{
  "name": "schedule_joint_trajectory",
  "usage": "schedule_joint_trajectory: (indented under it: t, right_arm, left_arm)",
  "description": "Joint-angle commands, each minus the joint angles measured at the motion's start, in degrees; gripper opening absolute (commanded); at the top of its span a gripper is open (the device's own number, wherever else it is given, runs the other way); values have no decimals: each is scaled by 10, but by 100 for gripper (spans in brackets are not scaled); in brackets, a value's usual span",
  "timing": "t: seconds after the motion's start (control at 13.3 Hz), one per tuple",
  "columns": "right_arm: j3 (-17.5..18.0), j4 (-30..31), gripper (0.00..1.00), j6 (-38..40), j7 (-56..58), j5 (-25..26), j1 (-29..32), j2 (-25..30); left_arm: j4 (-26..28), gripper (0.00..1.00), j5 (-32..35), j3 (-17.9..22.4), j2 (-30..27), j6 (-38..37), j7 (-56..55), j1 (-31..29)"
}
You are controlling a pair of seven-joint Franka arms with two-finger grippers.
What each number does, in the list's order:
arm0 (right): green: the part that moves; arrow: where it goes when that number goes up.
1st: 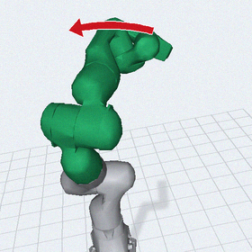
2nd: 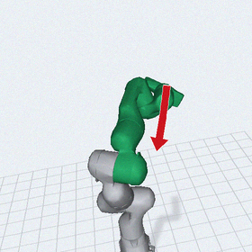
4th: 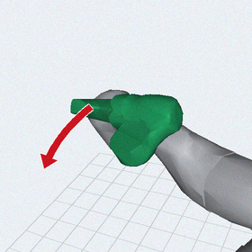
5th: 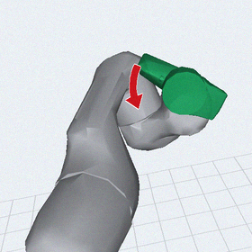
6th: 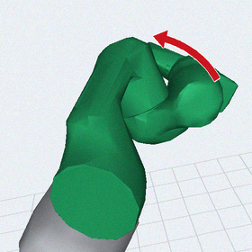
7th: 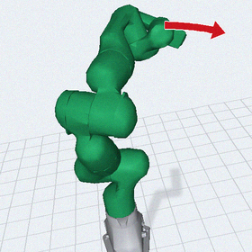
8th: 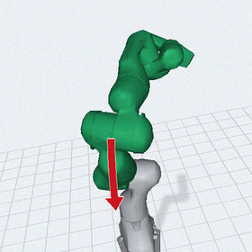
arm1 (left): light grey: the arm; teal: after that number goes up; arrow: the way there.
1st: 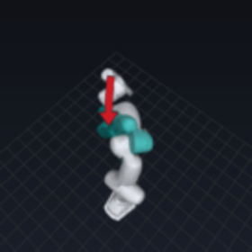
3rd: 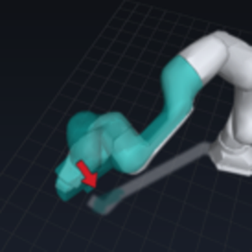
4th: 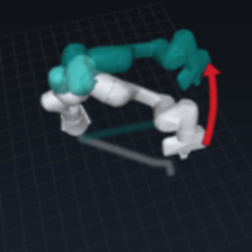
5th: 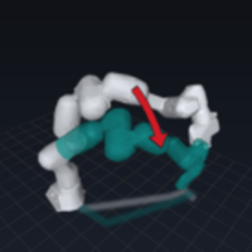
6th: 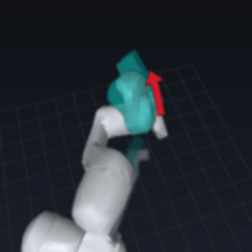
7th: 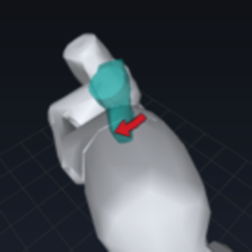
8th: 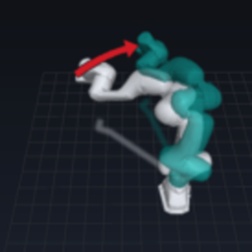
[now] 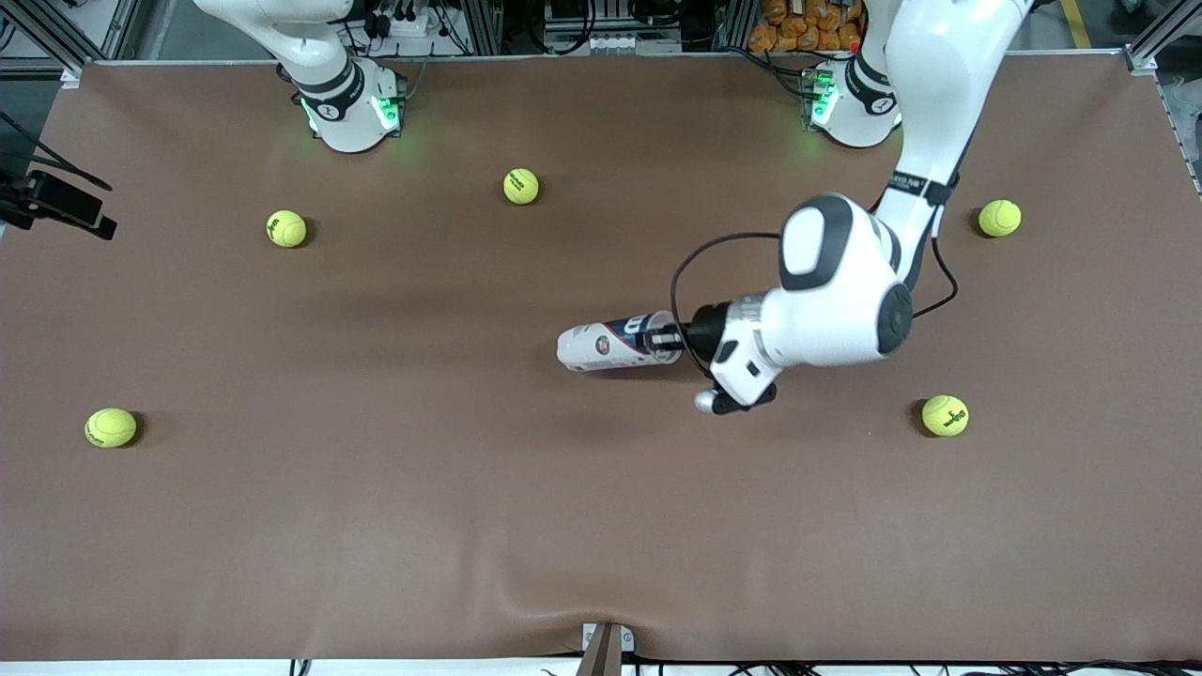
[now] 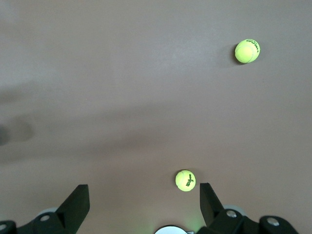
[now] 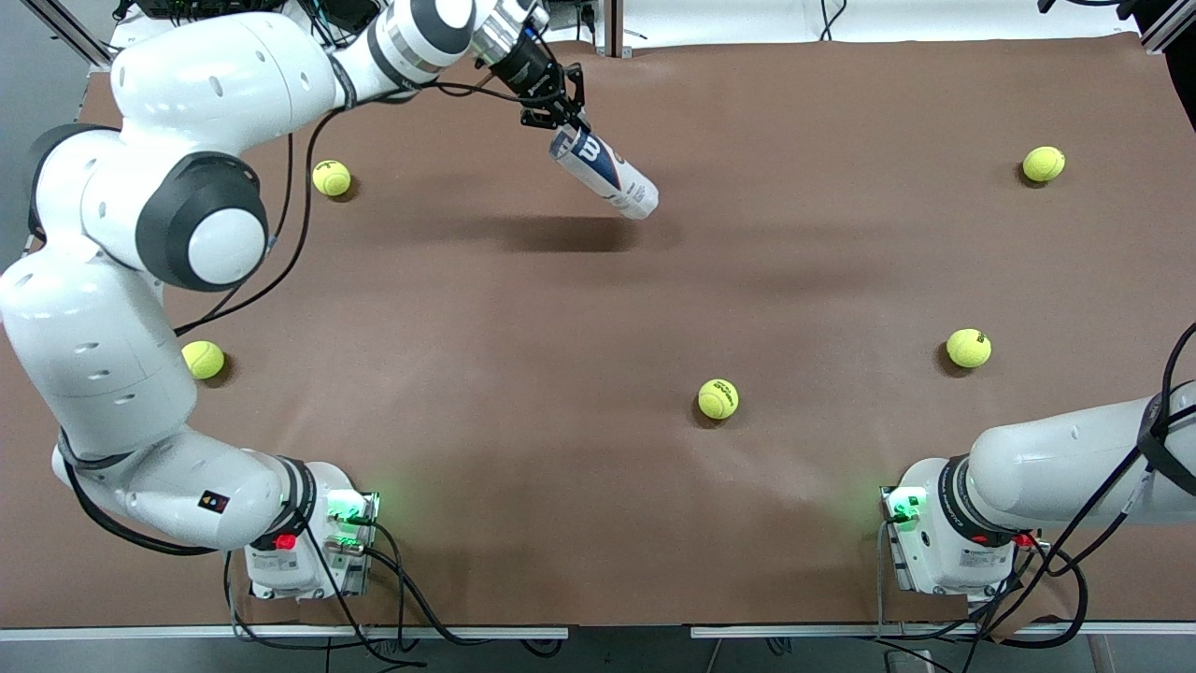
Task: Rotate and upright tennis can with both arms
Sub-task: 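Lift and rotate the can upright with the left gripper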
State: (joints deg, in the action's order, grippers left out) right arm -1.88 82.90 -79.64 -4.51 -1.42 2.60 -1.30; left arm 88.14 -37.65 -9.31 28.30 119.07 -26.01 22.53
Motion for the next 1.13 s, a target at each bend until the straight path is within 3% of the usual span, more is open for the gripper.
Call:
schedule_joint_trajectory:
  t: [0.0, 0.3, 0.75, 1.05]
  right_arm:
    - [-1, -2, 100, 6, -9, -9, -3, 5]
    - [-1, -2, 100, 6, -9, -9, -3, 5]
    - [-1, -3, 100, 6, -9, -9, -3, 5]
    - [-1, -3, 100, 6, -9, -9, -3, 5]
  left_arm:
    - [-8, 0, 104, 4, -42, -34, -111, 37]
    - [-72, 0, 286, 6, -31, -128, -277, 129]
    - [-71, 0, 413, 10, -3, -140, -389, 221]
    - [-69, 0, 424, 9, 11, -140, -418, 232]
